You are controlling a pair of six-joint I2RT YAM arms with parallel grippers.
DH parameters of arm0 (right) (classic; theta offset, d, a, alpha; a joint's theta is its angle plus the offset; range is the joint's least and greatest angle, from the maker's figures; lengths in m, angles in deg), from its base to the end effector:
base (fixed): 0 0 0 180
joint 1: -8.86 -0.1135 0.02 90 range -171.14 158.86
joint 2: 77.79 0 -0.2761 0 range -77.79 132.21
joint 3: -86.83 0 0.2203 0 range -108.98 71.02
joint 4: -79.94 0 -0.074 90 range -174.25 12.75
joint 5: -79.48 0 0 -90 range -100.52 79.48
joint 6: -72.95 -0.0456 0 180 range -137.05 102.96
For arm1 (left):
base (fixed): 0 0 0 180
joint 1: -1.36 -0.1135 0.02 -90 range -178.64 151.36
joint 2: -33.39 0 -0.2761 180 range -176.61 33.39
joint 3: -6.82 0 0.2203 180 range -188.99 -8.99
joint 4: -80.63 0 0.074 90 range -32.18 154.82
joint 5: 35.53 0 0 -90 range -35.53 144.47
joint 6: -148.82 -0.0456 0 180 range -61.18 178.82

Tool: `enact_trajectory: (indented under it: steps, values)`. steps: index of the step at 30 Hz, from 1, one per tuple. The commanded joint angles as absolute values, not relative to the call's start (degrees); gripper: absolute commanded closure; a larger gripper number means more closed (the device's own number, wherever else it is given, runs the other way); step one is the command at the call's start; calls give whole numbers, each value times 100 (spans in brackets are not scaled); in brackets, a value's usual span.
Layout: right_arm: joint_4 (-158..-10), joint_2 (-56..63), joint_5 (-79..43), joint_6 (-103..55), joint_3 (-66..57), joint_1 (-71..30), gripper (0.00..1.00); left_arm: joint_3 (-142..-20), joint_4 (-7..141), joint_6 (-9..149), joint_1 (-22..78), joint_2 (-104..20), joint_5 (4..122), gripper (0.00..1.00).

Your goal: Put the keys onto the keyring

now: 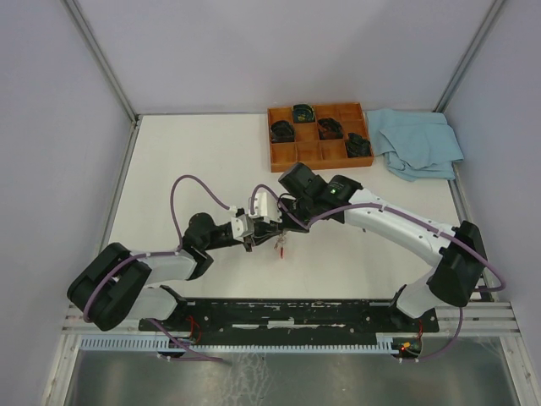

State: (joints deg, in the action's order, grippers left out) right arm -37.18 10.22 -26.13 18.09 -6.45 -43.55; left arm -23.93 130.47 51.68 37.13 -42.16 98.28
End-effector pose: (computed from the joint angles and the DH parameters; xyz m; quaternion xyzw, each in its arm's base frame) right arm 0.1690 0.2396 0.3101 -0.6856 0.6608 0.1704 0.2536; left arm 0.1551 -0.1507 0.2350 0.4853 0.4825 -0.4133 0.6007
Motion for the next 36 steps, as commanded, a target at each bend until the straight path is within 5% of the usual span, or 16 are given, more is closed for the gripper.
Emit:
enact_trajectory:
  steps: [1,9,19,28,36]
  values:
    - [-4105,725,-2844,2022,-651,-4438,99,-2478,12814,5131,3722,-4149,9679,82]
    - [-4149,709,-2837,2033,-595,-4437,97,-2470,13091,5261,3722,-4184,9723,97]
    - [-5254,-173,-3892,1675,385,-3863,73,-1967,14801,5807,3714,-4537,9255,97]
    - [-7796,-819,-5169,1057,2108,-3001,66,-1923,15616,6093,3713,-4870,9265,97]
    - [-8307,-496,-5889,1191,2285,-2920,66,-1962,15618,6058,3714,-4806,9437,97]
